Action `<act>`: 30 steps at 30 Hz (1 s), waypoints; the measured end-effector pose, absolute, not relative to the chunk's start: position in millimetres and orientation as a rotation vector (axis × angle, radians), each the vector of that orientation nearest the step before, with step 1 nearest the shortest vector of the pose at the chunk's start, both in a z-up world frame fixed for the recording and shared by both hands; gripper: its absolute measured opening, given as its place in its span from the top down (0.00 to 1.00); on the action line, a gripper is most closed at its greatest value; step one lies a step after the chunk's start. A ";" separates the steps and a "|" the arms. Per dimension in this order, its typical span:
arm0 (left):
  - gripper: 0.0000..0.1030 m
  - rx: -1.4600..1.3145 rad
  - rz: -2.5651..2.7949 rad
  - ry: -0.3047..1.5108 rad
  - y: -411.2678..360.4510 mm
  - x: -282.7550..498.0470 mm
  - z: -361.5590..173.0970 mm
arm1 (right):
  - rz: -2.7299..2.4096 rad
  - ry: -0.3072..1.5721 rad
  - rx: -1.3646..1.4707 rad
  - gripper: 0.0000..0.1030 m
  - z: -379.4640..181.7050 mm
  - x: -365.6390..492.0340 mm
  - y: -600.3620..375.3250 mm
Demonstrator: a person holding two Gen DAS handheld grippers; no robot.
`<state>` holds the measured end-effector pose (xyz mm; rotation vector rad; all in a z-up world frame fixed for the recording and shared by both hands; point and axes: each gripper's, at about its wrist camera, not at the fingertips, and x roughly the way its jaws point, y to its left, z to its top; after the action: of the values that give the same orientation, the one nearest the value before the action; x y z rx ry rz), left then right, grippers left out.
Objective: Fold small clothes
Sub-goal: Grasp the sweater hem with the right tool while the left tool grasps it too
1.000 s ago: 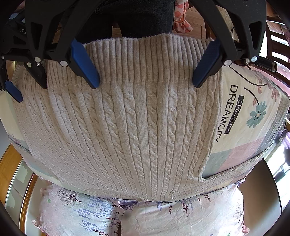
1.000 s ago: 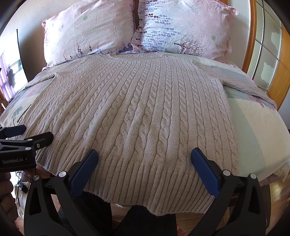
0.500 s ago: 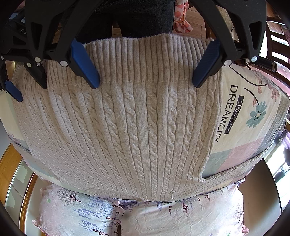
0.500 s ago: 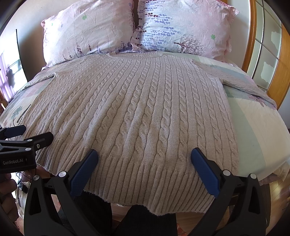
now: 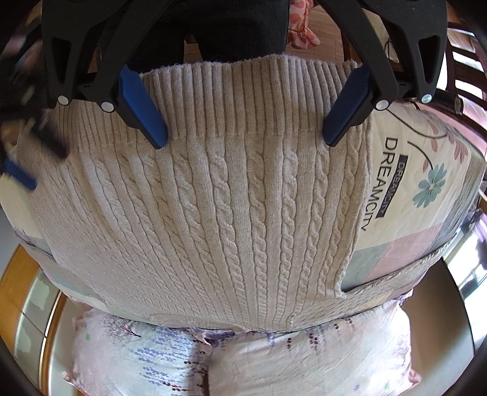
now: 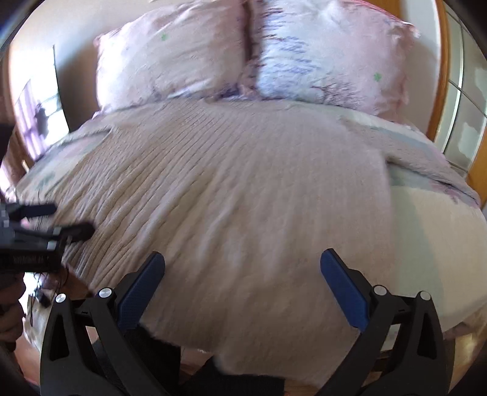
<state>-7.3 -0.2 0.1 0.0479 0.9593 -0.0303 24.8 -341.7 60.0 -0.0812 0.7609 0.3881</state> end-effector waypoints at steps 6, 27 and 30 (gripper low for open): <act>0.02 -0.186 -0.143 0.874 56.8 22.1 29.3 | 0.039 0.634 0.304 0.04 120.3 97.7 -501.2; 0.02 -0.449 0.188 0.752 259.8 117.9 37.6 | -0.405 0.612 0.682 0.92 83.5 238.8 -680.4; 0.02 -0.460 0.242 0.755 280.8 125.8 41.3 | -0.158 0.491 0.480 0.93 142.9 242.6 -581.5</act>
<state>125.8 280.8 41.3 -0.4598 0.7547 0.2421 242.6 -581.5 142.9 0.4800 0.4914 -0.1575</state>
